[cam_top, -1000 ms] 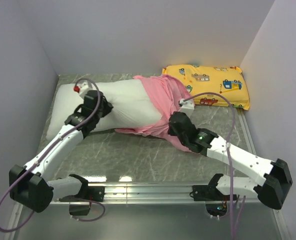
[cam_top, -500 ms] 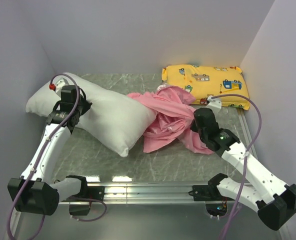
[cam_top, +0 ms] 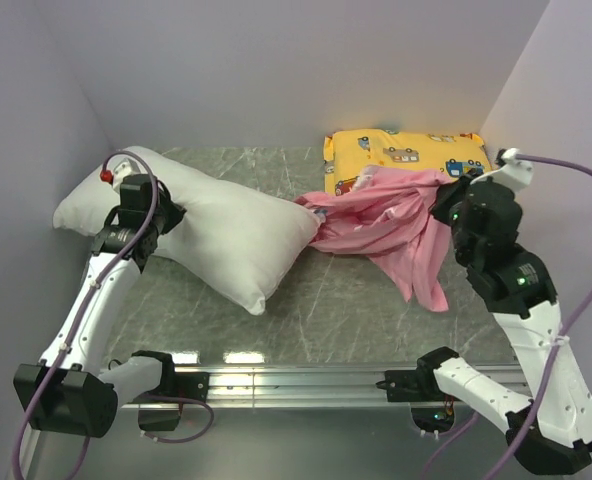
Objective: Remove the pillowcase from the pillow
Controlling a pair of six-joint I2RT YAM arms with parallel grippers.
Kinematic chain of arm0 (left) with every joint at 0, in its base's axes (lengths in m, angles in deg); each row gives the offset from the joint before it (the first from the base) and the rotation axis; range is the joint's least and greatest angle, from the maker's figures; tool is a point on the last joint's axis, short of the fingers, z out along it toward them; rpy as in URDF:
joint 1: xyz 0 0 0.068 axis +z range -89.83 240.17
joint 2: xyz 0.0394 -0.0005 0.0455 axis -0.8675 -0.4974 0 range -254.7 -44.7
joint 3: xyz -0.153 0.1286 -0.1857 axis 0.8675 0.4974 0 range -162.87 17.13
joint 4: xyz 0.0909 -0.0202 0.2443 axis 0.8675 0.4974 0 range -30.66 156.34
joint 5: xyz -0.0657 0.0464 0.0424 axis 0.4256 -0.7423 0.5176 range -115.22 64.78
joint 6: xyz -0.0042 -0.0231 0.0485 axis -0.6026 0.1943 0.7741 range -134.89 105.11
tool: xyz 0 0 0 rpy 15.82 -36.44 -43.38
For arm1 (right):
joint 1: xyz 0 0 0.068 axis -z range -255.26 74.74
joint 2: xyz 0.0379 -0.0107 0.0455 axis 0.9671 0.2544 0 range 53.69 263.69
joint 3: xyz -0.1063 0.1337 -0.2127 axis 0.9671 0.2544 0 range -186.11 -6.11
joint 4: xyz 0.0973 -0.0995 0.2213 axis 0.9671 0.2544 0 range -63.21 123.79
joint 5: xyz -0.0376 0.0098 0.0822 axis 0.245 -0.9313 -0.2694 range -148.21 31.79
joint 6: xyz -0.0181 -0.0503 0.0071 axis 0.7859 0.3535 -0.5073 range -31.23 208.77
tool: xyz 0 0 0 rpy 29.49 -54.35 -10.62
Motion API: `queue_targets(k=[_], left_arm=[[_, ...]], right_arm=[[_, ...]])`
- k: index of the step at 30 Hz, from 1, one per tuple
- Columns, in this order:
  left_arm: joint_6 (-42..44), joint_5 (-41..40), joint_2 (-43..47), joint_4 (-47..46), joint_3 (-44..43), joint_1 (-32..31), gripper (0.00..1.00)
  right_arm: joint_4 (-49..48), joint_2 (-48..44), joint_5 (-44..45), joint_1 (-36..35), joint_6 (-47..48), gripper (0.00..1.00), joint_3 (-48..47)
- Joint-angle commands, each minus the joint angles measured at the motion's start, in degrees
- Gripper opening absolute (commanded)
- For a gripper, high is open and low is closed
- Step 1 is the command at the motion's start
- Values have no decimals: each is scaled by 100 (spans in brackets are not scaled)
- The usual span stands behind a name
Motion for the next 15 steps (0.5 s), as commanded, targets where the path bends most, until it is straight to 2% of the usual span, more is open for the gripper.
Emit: queue_targets(k=[1, 6, 10, 14, 15], left_arm=[[-41, 275, 343, -757, 6, 28, 1], [-93, 478, 378, -871, 182, 28, 0], [-102, 680, 405, -933, 313, 28, 0], [-111, 899, 457, -1047, 489, 19, 1], [-120, 944, 458, -1091, 525, 19, 0]], right_arm=[[81, 30, 161, 59, 234, 0, -771], [116, 153, 126, 59, 401, 0, -1491], [54, 267, -42, 59, 498, 0, -1686], [-200, 320, -340, 59, 428, 0, -1223], [-288, 303, -497, 42, 384, 0, -777]])
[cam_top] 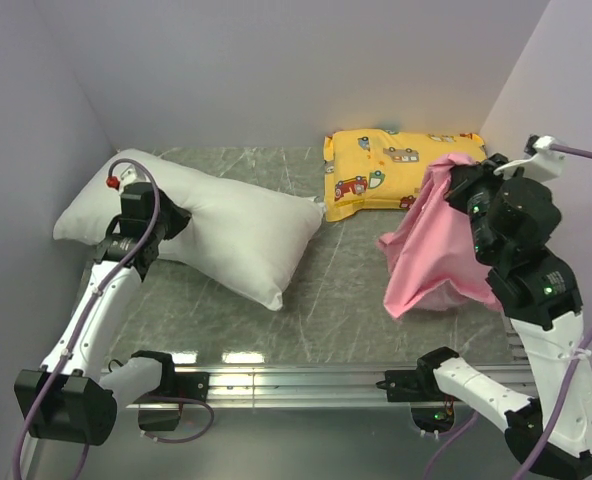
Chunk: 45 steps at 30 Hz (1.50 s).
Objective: Remove the pillowcase from the pillow
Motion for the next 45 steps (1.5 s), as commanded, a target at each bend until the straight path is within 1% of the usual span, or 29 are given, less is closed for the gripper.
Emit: queue_targets(k=[1, 2, 3, 5, 6, 8, 9, 10, 11, 13, 14, 15, 18, 19, 20, 21, 22, 24, 25, 26, 27, 28, 30, 31, 33, 34, 35, 42, 45], left_arm=[[-116, 384, 224, -689, 118, 6, 1], [-98, 437, 215, -698, 162, -2, 1], [-107, 455, 215, -733, 189, -11, 0], [-63, 499, 215, -750, 286, -11, 1], [-63, 534, 224, -768, 312, -20, 1], [-37, 560, 224, -830, 417, -38, 0], [-19, 639, 224, -856, 453, -46, 0], [-2, 648, 224, -865, 522, -64, 0], [42, 666, 224, -882, 549, -64, 0], [86, 727, 250, -917, 655, -108, 2], [130, 745, 267, -918, 681, -125, 3], [165, 771, 276, -926, 707, -160, 5], [358, 789, 303, -883, 673, -335, 16], [420, 719, 312, -839, 638, -406, 25], [560, 658, 320, -734, 585, -485, 29], [622, 631, 338, -655, 472, -669, 32], [684, 622, 355, -602, 427, -766, 41], [851, 263, 425, -427, 322, -1108, 48], [886, 175, 452, -373, 217, -1223, 54], [982, 8, 478, -303, 163, -1329, 56], [1053, -19, 522, -215, 58, -1495, 58], [1105, -46, 540, -162, 14, -1566, 63], [1255, -46, 619, -92, -100, -1637, 65], [1299, -46, 654, -4, -136, -1646, 66], [1422, -37, 759, 93, -258, -1646, 66], [1475, -46, 803, 145, -285, -1646, 69], [1527, -63, 917, 172, -312, -1646, 74], [1607, -389, 1550, -100, -57, -1646, 80], [1625, -415, 1603, -127, 13, -1646, 80]], right_arm=[[-528, 65, -396, 31, -77, 0, 802], [-669, 12, -475, 31, -139, 0, 1118], [-819, -6, -589, 40, -192, 0, 1791], [-1319, -15, -765, 40, -411, 0, 2480], [-1521, 20, -870, 40, -508, 0, 3188], [-2145, 239, -1292, 31, -824, 0, 3869], [-2391, 345, -1423, 31, -930, 0, 4542], [-2889, 572, -1642, 22, -1139, 0, 4862], [-3121, 705, -1749, 22, -1263, 0, 5396], [-3734, 1116, -1986, -39, -1527, 0, 5786], [-3816, 1258, -2013, -74, -1580, 0, 5988], [-3817, 1373, -2022, -153, -1677, 0, 6016], [-3791, 1506, -1997, -250, -1660, 0, 5868], [-3539, 1375, -1935, -320, -1590, 0, 5772], [-3388, 1287, -1795, -329, -1546, 0, 5562], [-3239, 1190, -1742, -347, -1450, 5, 5455], [-2967, 937, -1706, -347, -1388, 15, 5359], [-2702, 672, -1645, -338, -1274, 28, 5051], [-2440, 436, -1636, -338, -1169, 45, 4954], [-2316, 312, -1627, -347, -1098, 53, 4736], [-2193, 197, -1575, -338, -984, 64, 4629], [-1956, -4, -1531, -338, -922, 68, 4515], [-1805, -190, -1478, -338, -791, 75, 4216], [-1657, -321, -1460, -338, -668, 85, 4119], [-1550, -427, -1434, -347, -510, 90, 3838], [-1471, -506, -1425, -347, -457, 90, 3741], [-1453, -542, -1416, -338, -404, 91, 3601], [-1602, -815, -1434, -338, -148, 94, 3529], [-1620, -788, -1477, -338, -131, 94, 3556]])
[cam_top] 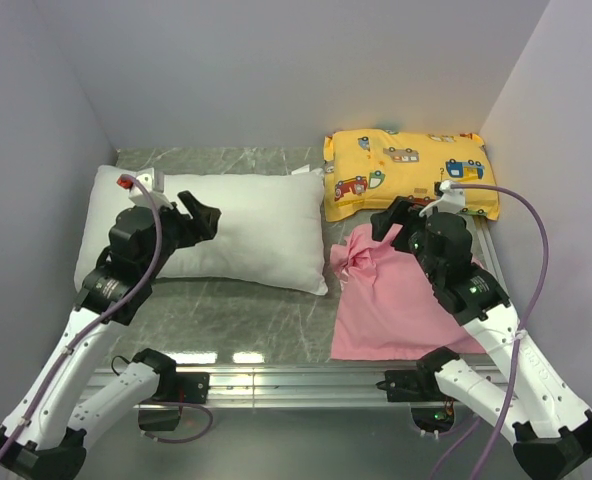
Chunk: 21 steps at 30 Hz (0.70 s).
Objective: Remove the pillowcase from the pillow
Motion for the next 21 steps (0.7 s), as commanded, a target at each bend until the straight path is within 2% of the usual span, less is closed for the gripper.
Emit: queue_targets(k=[1, 9, 21], left_arm=[[173, -153, 78, -159, 85, -20, 80], [147, -4, 113, -256, 252, -20, 80], [173, -3, 113, -300, 270, -20, 81]], right_arm=[[-5, -23, 35, -30, 201, 94, -136], [-75, -181, 44, -21, 272, 95, 40], [22, 126, -26, -30, 272, 97, -57]])
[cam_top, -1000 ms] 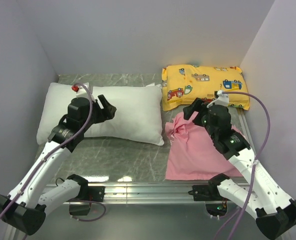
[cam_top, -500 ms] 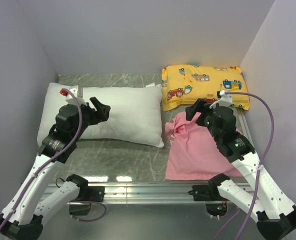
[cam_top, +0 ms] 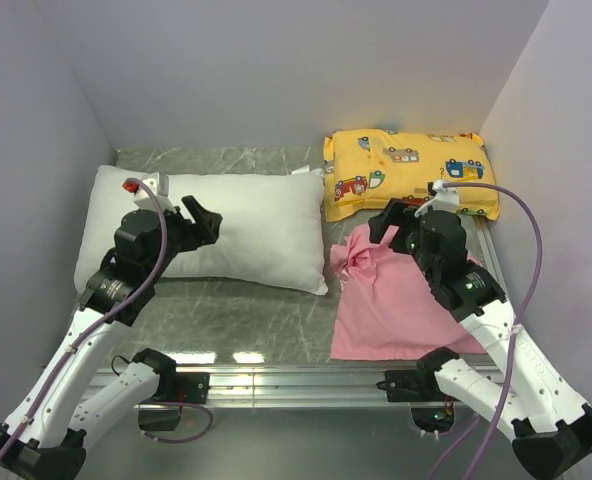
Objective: Remove the pillowcase from the pillow
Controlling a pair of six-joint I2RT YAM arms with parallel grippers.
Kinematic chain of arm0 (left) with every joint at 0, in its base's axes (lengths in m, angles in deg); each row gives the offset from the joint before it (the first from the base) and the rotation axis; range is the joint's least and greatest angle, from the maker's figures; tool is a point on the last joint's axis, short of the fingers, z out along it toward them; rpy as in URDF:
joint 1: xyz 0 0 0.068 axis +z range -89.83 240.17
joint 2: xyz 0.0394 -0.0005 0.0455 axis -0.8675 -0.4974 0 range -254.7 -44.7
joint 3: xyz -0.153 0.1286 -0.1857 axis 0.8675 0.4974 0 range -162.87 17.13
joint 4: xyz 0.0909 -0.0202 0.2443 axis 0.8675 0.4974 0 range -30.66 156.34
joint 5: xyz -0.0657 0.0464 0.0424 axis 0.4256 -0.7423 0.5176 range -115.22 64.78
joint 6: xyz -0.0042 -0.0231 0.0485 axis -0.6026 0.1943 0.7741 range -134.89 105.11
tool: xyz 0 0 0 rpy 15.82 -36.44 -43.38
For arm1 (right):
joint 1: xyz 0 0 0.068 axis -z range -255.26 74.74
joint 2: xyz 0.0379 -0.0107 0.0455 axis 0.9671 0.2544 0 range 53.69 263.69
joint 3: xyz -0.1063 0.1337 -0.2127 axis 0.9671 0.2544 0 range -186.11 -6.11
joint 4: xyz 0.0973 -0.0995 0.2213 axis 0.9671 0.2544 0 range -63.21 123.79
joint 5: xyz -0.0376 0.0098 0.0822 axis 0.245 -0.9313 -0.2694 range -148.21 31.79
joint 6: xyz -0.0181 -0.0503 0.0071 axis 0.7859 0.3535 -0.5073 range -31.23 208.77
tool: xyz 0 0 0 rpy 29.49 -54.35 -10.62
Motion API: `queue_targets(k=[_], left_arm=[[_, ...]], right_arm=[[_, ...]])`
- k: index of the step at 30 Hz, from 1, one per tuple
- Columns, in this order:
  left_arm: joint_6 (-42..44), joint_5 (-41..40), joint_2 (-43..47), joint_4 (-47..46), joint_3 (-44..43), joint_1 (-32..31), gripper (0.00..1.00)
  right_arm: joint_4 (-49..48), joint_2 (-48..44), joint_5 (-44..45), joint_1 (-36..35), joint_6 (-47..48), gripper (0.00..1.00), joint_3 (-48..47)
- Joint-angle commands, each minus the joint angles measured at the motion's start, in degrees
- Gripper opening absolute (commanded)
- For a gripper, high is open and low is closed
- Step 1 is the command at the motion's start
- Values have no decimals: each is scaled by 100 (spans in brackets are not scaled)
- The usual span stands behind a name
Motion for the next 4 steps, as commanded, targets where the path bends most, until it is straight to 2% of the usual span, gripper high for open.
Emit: queue_targets(k=[1, 4], left_arm=[[103, 12, 52, -278, 12, -20, 80], [86, 38, 61, -322, 12, -11, 81]], right_arm=[[-121, -33, -20, -30, 90, 97, -72], [-121, -7, -11, -30, 99, 97, -81]])
